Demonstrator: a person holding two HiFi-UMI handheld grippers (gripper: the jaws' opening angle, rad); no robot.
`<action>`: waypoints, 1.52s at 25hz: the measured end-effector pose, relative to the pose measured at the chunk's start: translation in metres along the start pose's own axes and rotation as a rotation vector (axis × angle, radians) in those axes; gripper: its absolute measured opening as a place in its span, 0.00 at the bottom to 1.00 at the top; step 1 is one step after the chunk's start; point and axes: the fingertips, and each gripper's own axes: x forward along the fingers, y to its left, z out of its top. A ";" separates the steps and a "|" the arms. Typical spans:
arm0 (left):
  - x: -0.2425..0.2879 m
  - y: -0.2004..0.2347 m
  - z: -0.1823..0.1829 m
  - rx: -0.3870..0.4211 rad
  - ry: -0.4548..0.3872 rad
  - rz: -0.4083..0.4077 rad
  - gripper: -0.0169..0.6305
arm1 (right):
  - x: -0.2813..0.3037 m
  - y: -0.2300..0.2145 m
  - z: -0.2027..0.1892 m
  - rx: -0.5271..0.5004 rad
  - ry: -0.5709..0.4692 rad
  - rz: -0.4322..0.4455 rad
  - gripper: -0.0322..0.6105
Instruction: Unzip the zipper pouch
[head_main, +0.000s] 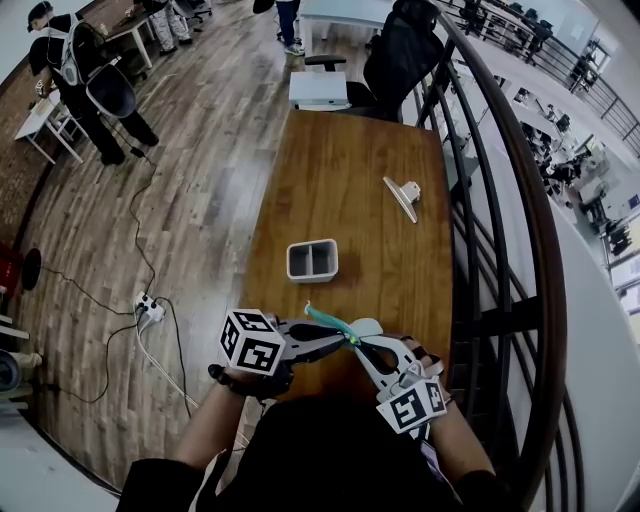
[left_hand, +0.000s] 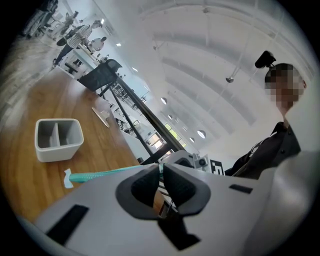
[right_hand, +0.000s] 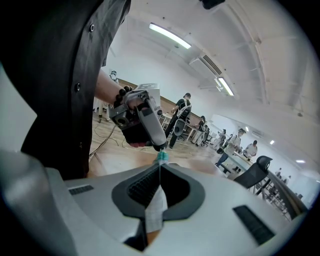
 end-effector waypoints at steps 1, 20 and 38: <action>0.001 0.001 0.000 -0.005 0.004 0.000 0.07 | 0.000 0.001 -0.001 -0.002 0.002 0.001 0.05; 0.007 0.008 -0.016 -0.047 0.043 0.111 0.05 | -0.003 0.004 -0.006 0.192 -0.053 0.025 0.19; 0.015 0.006 -0.023 0.022 0.074 0.199 0.05 | -0.015 0.012 -0.003 0.170 -0.072 0.000 0.10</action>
